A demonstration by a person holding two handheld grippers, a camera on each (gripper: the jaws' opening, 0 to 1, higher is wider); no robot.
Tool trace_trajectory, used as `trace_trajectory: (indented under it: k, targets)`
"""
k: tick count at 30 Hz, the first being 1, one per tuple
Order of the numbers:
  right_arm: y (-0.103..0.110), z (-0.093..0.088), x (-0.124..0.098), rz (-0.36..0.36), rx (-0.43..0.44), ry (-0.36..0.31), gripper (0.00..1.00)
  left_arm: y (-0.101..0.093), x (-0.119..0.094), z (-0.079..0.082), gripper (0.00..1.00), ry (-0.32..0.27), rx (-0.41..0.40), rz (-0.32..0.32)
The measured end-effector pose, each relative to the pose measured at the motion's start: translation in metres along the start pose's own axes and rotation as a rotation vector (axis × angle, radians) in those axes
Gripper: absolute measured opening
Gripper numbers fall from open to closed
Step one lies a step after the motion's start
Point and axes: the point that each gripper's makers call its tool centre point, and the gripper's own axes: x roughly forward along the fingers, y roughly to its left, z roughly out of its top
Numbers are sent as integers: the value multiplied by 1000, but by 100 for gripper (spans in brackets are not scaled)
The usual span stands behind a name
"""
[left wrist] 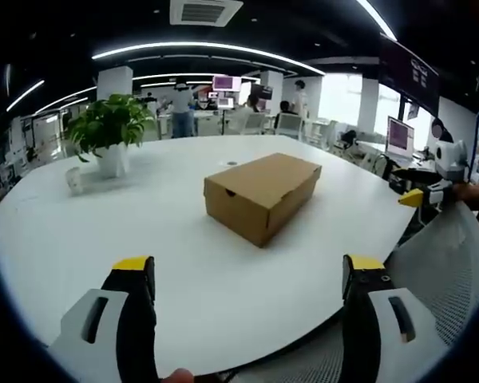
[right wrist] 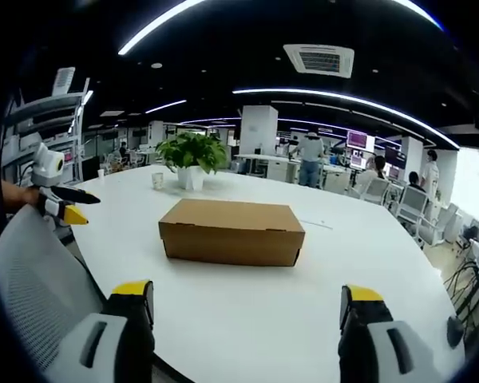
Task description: Operate the shoe box by opening the lid, removing the specified soft item, and placing it in the target area until the item is outside and the box remains undamaged.
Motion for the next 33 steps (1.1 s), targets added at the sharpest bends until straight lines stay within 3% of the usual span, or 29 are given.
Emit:
trace_trajectory:
  k: [11, 21, 33]
  targets:
    - [1, 0, -1, 12, 10, 11, 98, -2, 0, -1, 98, 24, 9, -17]
    - [0, 1, -4, 21, -16, 29, 97, -1, 3, 21, 98, 4, 41, -29]
    - [-2, 4, -1, 30, -40, 37, 97, -1, 4, 23, 96, 23, 79, -39]
